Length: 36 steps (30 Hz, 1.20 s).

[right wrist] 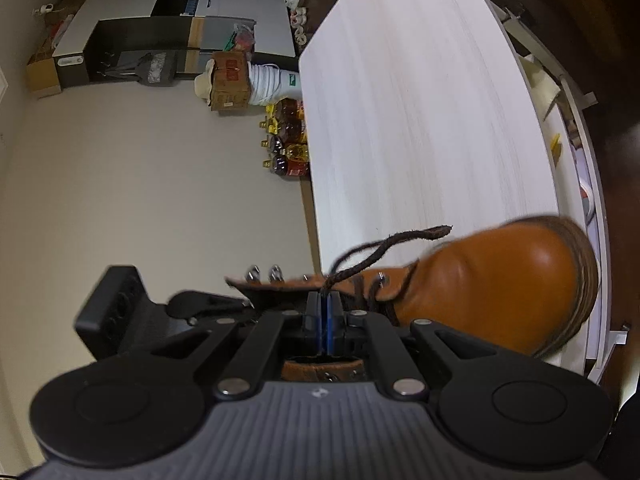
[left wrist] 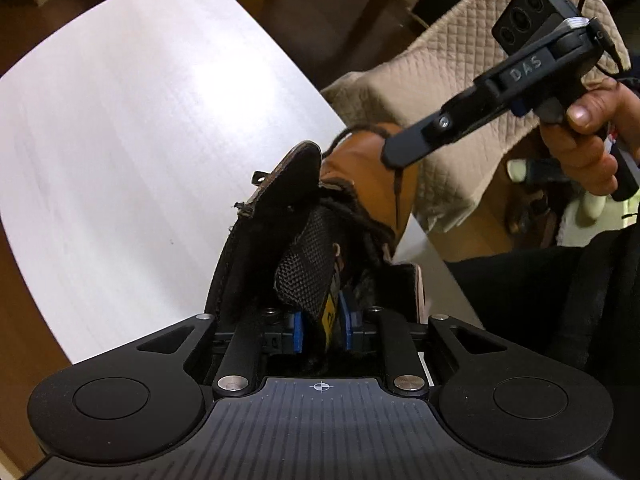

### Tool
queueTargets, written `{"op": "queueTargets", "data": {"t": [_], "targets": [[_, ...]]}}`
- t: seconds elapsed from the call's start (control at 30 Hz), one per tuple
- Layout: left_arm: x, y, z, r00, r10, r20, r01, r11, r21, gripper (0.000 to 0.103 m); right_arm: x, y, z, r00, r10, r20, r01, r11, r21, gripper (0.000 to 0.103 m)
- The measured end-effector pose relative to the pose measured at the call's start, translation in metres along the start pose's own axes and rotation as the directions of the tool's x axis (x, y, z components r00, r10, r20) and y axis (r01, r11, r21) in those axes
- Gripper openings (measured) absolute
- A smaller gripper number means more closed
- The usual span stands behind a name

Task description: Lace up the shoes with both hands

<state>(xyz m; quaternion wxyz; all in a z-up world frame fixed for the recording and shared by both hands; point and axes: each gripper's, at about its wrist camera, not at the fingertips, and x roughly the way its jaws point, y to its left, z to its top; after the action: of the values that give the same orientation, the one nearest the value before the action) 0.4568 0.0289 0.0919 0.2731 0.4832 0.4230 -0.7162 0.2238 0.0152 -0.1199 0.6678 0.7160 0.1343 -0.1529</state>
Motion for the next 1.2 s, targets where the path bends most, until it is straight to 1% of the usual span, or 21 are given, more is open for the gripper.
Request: {"op": "queueTargets", "data": {"t": [0.03, 0.1, 0.13, 0.2, 0.3, 0.33, 0.37, 0.43, 0.57, 0.63, 0.73, 1.0, 1.1, 1.2], "targets": [[-0.003, 0.007, -0.003, 0.999, -0.041, 0.025, 0.042, 0.998, -0.052, 0.01, 0.001, -0.003, -0.003, 1.0, 0.0, 0.01, 0.0, 1.0, 0.014, 0.003], [-0.009, 0.017, -0.006, 0.991, -0.118, 0.067, 0.125, 0.985, -0.117, 0.008, 0.0, -0.005, -0.008, 1.0, 0.003, 0.03, -0.003, 1.0, 0.027, 0.003], [-0.013, 0.022, -0.006, 0.985, -0.149, 0.091, 0.161, 0.977, -0.141, 0.008, -0.001, -0.006, -0.009, 0.999, 0.006, 0.036, -0.007, 1.0, 0.028, 0.003], [-0.024, 0.033, -0.007, 0.967, -0.208, 0.147, 0.234, 0.953, -0.191, 0.008, -0.005, -0.008, -0.01, 0.998, 0.011, 0.057, -0.012, 0.999, 0.033, 0.003], [-0.017, 0.039, -0.007, 0.951, -0.249, 0.181, 0.29, 0.924, -0.248, 0.009, -0.007, -0.007, -0.008, 0.997, 0.004, 0.078, -0.005, 1.0, 0.013, 0.003], [-0.015, 0.044, -0.009, 0.946, -0.264, 0.19, 0.31, 0.908, -0.283, 0.009, -0.008, -0.005, -0.007, 0.996, 0.003, 0.086, -0.002, 1.0, -0.007, 0.003], [-0.016, 0.049, -0.011, 0.94, -0.276, 0.199, 0.328, 0.889, -0.319, 0.009, -0.009, -0.001, -0.006, 0.995, 0.002, 0.097, 0.002, 0.999, -0.046, 0.003], [-0.021, 0.055, -0.016, 0.933, -0.289, 0.214, 0.351, 0.861, -0.369, 0.009, -0.008, 0.009, -0.005, 0.994, 0.007, 0.108, 0.007, 0.992, -0.123, 0.003], [-0.014, 0.06, -0.025, 0.924, -0.296, 0.243, 0.376, 0.817, -0.436, 0.009, 0.0, 0.018, -0.002, 0.995, 0.005, 0.102, 0.017, 0.977, -0.213, 0.003], [-0.011, 0.062, -0.025, 0.921, -0.296, 0.252, 0.382, 0.808, -0.449, 0.009, 0.005, 0.019, -0.003, 0.995, -0.001, 0.096, 0.023, 0.973, -0.229, 0.003], [-0.011, 0.065, -0.023, 0.92, -0.296, 0.256, 0.385, 0.801, -0.458, 0.009, 0.009, 0.018, -0.003, 0.996, 0.01, 0.089, 0.011, 0.972, -0.233, 0.003], [-0.01, 0.067, -0.014, 0.92, -0.289, 0.265, 0.384, 0.801, -0.459, 0.01, 0.011, 0.016, -0.005, 0.997, 0.023, 0.068, -0.007, 0.974, -0.228, 0.003], [-0.012, 0.067, -0.015, 0.919, -0.287, 0.269, 0.385, 0.799, -0.462, 0.01, 0.011, 0.015, -0.005, 0.997, 0.04, 0.069, -0.025, 0.978, -0.205, 0.003], [-0.013, 0.067, -0.015, 0.92, -0.283, 0.271, 0.382, 0.8, -0.462, 0.01, 0.01, 0.009, -0.002, 0.996, 0.052, 0.078, -0.04, 0.987, -0.154, 0.003]]}}
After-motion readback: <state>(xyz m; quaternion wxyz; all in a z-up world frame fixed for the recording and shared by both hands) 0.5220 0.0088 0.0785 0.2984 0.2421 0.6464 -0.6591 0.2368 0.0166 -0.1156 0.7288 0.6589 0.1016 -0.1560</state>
